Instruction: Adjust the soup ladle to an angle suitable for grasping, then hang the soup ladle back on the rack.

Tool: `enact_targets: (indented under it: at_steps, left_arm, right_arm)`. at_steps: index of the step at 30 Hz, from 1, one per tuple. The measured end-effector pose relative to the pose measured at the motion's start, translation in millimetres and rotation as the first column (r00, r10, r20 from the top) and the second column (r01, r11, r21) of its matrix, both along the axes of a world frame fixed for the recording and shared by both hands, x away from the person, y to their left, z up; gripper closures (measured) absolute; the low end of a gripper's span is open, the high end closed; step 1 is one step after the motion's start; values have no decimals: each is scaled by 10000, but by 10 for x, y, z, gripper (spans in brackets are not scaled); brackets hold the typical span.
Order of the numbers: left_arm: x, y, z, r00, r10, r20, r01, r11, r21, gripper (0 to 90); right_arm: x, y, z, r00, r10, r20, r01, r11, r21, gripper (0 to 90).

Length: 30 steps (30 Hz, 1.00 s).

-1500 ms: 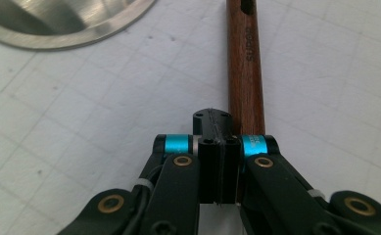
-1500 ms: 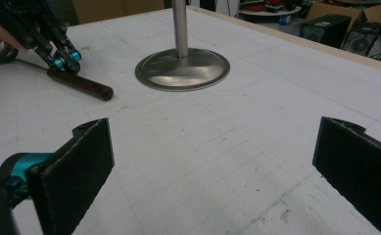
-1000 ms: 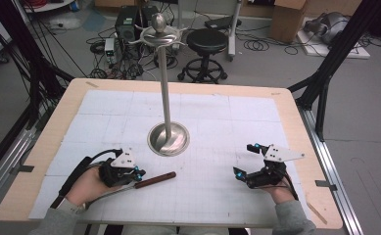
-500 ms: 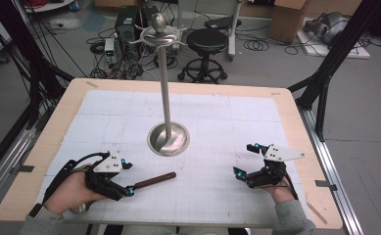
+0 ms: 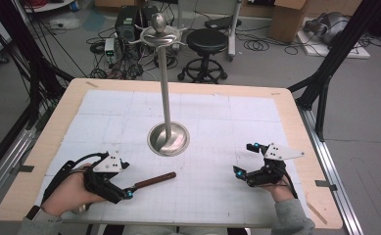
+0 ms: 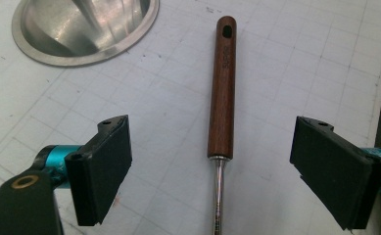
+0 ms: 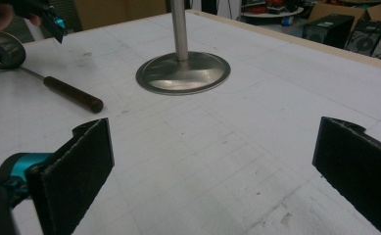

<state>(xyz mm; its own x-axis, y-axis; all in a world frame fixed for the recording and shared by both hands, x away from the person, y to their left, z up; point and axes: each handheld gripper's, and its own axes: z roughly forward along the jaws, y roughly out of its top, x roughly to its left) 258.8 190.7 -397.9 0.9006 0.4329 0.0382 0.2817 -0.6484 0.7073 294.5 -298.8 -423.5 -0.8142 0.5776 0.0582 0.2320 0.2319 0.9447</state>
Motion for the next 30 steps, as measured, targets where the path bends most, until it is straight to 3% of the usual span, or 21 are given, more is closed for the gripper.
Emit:
enact_targets:
  at_steps: [9,14,18,26,30]
  left_arm:
    - [4,37,-17,10000,75,-41,-74,9996,285,202]
    - [26,49,-8,9997,56,-222,-38,9968,795,229]
    - [31,54,-42,9996,11,-298,34,9889,1485,243]
    - [87,20,-125,9963,-70,-857,254,9760,2163,278]
    - [111,19,-151,9936,-46,-1127,337,9657,2575,294]
  right_arm:
    - [3,12,6,10000,-11,-49,11,10000,-5,8]
    - [31,12,-16,9999,50,-147,-51,10000,-64,8]
    - [28,22,-15,9999,91,-139,-93,9999,-96,8]
    - [20,19,-11,9999,64,-89,-65,9999,-118,8]
    - [26,19,-13,9999,68,-102,-69,9999,-109,8]
